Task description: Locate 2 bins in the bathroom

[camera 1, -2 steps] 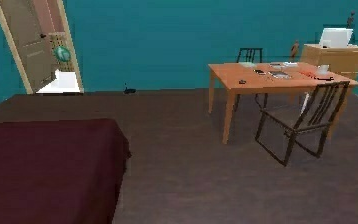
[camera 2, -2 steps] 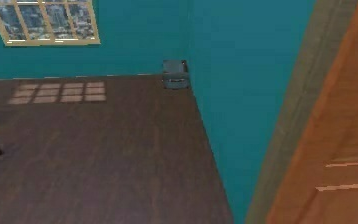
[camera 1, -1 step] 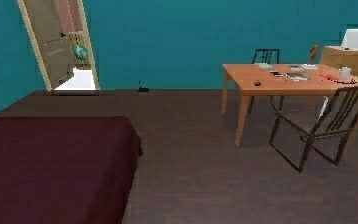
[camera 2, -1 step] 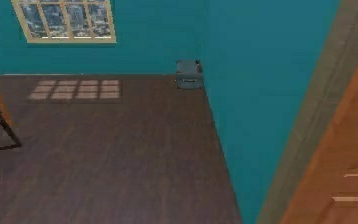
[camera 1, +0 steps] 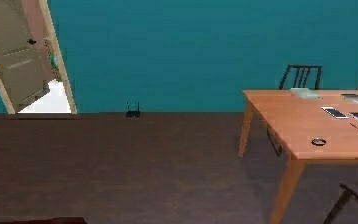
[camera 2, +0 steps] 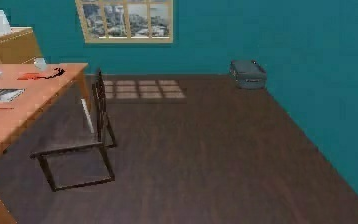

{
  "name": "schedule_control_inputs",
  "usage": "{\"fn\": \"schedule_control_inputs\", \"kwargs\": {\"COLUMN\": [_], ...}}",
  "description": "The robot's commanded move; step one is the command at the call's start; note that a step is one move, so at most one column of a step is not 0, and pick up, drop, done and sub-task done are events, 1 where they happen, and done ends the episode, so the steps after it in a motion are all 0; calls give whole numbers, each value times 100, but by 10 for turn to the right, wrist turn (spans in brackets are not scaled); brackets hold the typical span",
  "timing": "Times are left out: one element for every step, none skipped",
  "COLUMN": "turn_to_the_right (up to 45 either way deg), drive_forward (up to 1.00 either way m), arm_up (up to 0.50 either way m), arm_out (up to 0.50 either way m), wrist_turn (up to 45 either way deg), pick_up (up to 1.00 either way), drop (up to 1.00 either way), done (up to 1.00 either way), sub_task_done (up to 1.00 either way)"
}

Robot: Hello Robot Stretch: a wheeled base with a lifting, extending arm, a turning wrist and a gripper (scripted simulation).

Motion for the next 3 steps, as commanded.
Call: {"fn": "schedule_control_inputs", "kwargs": {"turn_to_the_right": [0, -30, 0], "drive_forward": [80, 0, 45], "arm_up": [0, 0, 0], "arm_out": [0, 0, 0], "wrist_turn": [0, 0, 0], "pick_up": [0, 0, 0], "drop": [0, 0, 0], "done": [0, 0, 0], "sub_task_done": [0, 0, 0]}}
